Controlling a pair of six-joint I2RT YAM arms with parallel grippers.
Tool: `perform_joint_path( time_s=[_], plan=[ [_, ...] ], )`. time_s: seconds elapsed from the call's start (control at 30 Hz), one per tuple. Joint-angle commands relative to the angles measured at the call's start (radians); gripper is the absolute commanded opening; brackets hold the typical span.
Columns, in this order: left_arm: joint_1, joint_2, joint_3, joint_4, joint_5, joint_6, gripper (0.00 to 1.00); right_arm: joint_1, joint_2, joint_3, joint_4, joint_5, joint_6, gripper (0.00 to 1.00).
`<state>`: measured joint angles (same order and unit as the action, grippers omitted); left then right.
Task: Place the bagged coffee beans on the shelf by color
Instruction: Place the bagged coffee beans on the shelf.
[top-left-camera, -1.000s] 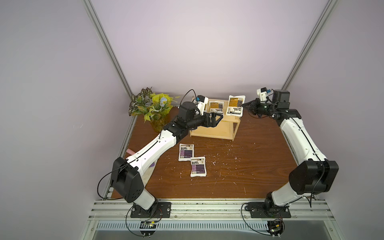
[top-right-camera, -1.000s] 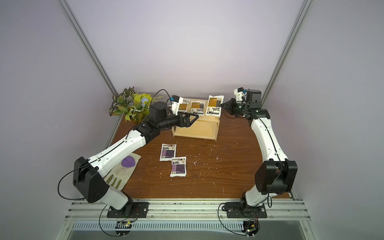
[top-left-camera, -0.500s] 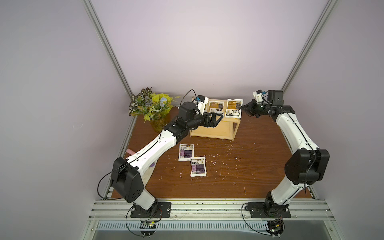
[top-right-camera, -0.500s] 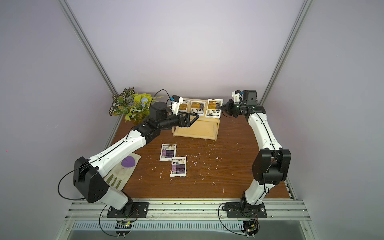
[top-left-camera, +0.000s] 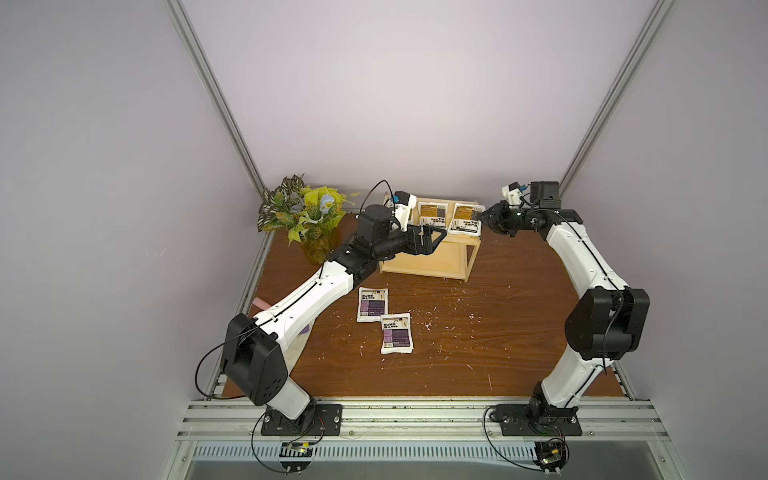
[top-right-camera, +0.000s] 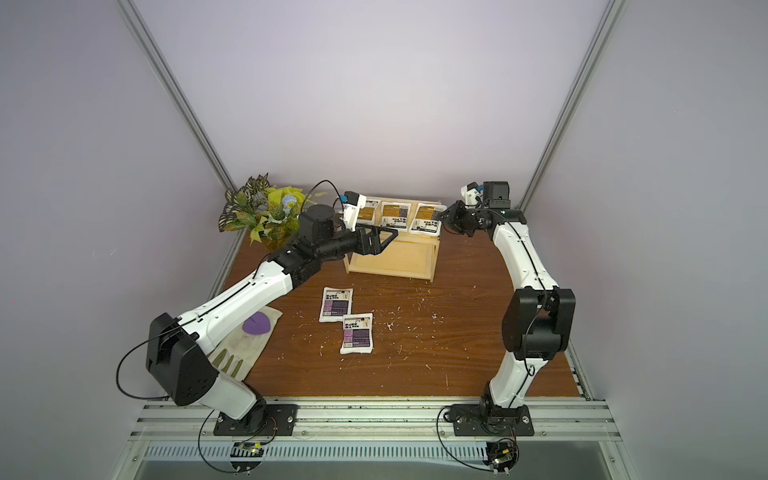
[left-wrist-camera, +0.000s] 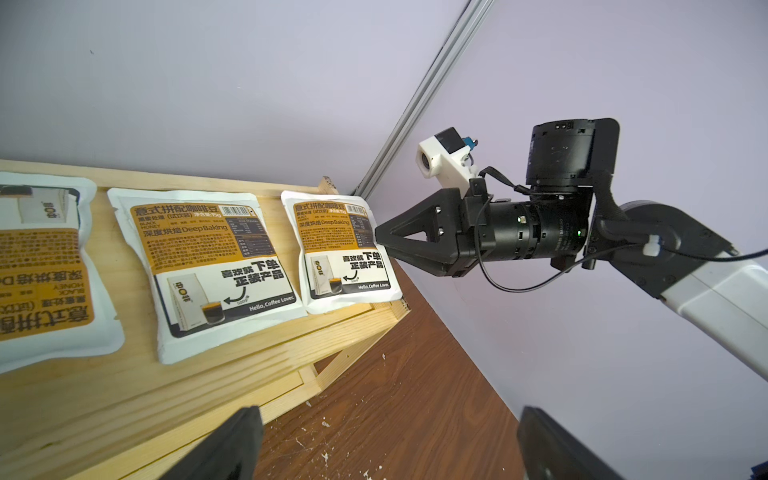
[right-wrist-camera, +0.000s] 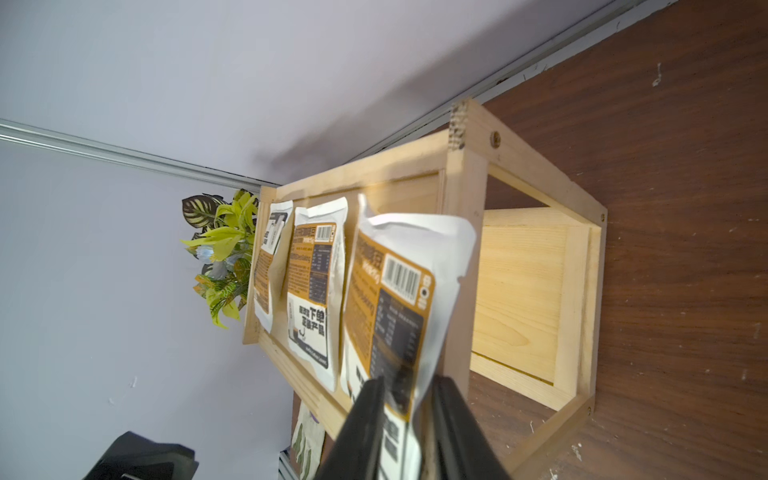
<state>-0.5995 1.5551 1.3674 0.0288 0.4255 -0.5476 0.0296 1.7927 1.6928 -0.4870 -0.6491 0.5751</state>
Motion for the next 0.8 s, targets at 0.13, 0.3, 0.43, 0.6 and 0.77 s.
perform_joint_path(
  time_s=[0.13, 0.3, 0.43, 0.6, 0.77],
  plan=[
    [0.008, -0.015, -0.012, 0.041, 0.016, -0.014, 1.0, 0.0, 0.001, 0.085, -0.013, 0.018, -0.017, 0.37],
    [0.009, -0.021, -0.02, 0.048, 0.019, -0.018, 1.0, -0.001, -0.005, 0.106, -0.012, 0.02, -0.011, 0.39],
    [0.008, -0.022, -0.021, 0.049, 0.019, -0.016, 1.0, 0.006, 0.003, 0.113, -0.007, 0.016, -0.003, 0.39],
    [0.008, -0.024, -0.019, 0.048, 0.022, -0.014, 1.0, 0.022, 0.025, 0.129, -0.004, 0.017, 0.002, 0.39],
    [0.009, -0.027, -0.021, 0.045, 0.016, -0.011, 1.0, 0.041, 0.054, 0.155, -0.007, 0.022, 0.002, 0.39]
  ],
)
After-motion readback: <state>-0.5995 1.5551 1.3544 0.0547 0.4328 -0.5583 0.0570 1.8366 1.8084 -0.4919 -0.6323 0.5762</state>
